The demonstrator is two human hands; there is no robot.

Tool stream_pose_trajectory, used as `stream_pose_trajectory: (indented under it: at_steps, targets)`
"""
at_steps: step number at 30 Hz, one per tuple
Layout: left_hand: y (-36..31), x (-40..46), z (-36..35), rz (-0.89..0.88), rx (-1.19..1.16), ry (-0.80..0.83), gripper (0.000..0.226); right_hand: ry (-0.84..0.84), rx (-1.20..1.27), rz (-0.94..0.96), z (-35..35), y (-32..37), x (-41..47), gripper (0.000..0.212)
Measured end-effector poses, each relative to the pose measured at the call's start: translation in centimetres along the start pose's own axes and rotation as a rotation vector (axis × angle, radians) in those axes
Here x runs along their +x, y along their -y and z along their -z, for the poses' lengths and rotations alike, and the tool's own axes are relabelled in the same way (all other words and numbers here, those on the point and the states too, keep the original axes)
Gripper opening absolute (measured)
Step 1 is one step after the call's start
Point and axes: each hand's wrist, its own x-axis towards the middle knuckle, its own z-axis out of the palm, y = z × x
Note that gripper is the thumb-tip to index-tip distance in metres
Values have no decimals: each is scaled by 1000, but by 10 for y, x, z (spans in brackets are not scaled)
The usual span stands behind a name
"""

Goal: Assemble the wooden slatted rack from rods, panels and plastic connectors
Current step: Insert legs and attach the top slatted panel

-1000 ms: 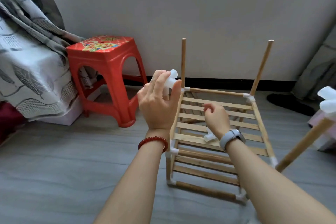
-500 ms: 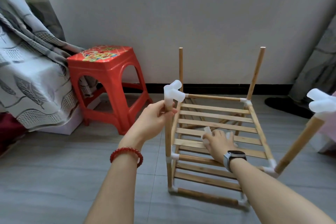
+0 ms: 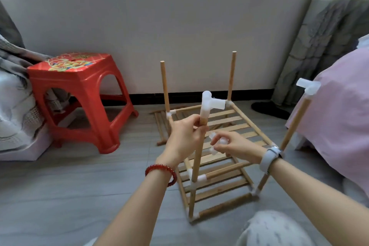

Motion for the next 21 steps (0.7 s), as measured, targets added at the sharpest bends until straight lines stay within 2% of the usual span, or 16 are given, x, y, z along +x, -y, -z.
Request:
stream_pose_trajectory:
  at_steps: [4, 6, 10, 13, 16, 21]
  targets:
    - [-24, 11, -43, 4, -28, -32, 8, 0, -67, -44, 24, -21, -38, 20]
    - [-37, 17, -62, 22, -65, -33, 10, -92, -150, -47, 25, -32, -47, 23]
    - [-50, 23, -87, 31, -124, 11, 10, -338, -175, -42, 18, -48, -47, 6]
    - [-47, 24, -89, 7, -153, 85, 5, -325, -75, -29, 12, -63, -47, 11]
    - [-44, 29, -83, -20, -180, 146, 8, -381, 5, 4, 4, -73, -44, 9]
    - [-38, 31, -82, -78, -251, 239, 12, -510, -88, 129, -8, -87, -44, 4]
